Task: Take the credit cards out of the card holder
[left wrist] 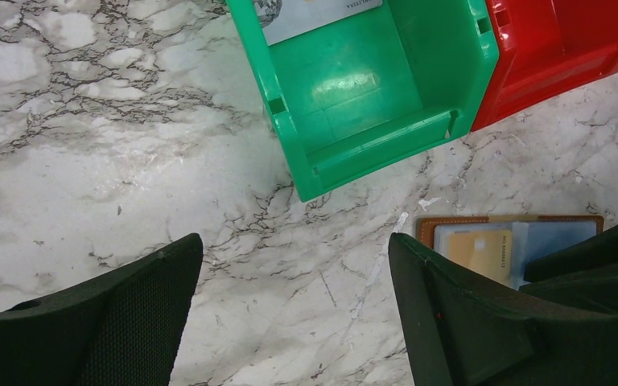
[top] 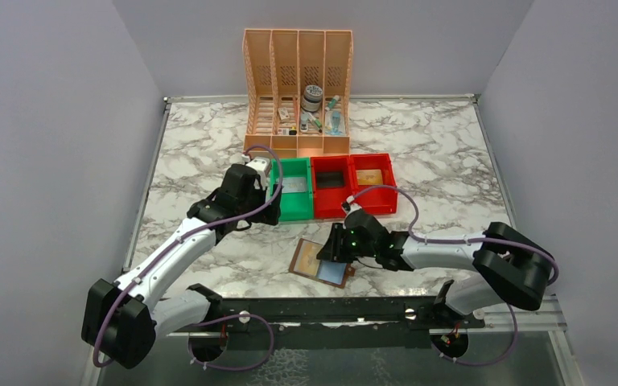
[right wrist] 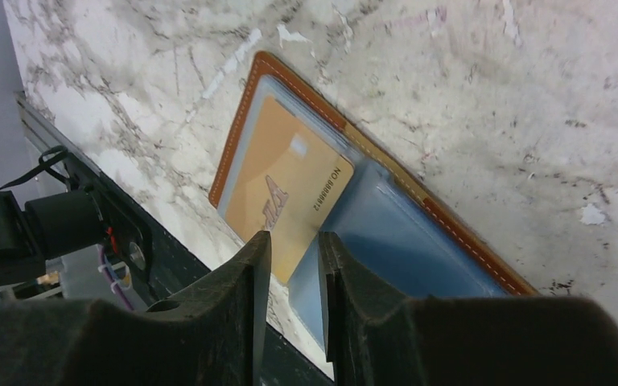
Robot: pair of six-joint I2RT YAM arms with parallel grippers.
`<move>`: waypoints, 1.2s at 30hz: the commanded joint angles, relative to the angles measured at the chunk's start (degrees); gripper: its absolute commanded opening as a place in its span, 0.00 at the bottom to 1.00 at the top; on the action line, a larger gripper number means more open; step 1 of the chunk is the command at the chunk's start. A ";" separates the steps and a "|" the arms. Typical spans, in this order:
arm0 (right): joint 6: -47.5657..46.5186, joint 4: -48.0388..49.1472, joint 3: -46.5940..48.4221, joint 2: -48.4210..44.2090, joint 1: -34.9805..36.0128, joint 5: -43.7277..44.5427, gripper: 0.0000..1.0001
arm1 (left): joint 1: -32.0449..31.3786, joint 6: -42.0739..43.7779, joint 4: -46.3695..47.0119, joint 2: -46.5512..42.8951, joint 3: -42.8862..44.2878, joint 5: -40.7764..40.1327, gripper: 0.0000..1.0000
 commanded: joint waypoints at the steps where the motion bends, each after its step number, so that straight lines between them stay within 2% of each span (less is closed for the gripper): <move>1: 4.79 7.36 -1.10 2.69 0.63 -3.67 0.28 | 0.37 0.41 1.75 -0.93 -0.93 3.06 0.87; 7: 6.15 0.43 0.03 4.71 0.48 2.93 0.26 | 0.20 -0.96 3.60 -1.69 -2.10 10.45 0.83; 14: 3.31 -0.56 -0.10 4.71 -1.46 4.65 0.25 | -2.47 -10.11 8.82 0.01 -5.13 17.79 0.74; 19: -3.41 0.32 2.56 7.44 -5.68 -2.31 0.24 | -9.77 -15.21 12.45 0.38 -8.15 14.37 0.72; 24: -9.94 -0.41 5.22 8.27 -6.74 -7.01 0.24 | -16.11 -20.78 15.42 -0.36 -11.52 10.20 0.71; 31: -12.74 -3.27 5.51 3.61 -6.75 -11.53 0.26 | -17.89 -22.94 17.29 -1.13 -14.19 7.82 0.71; 36: -9.39 -6.96 4.81 0.27 -6.75 -9.16 0.27 | -17.99 -22.24 18.64 1.29 -13.72 8.17 0.70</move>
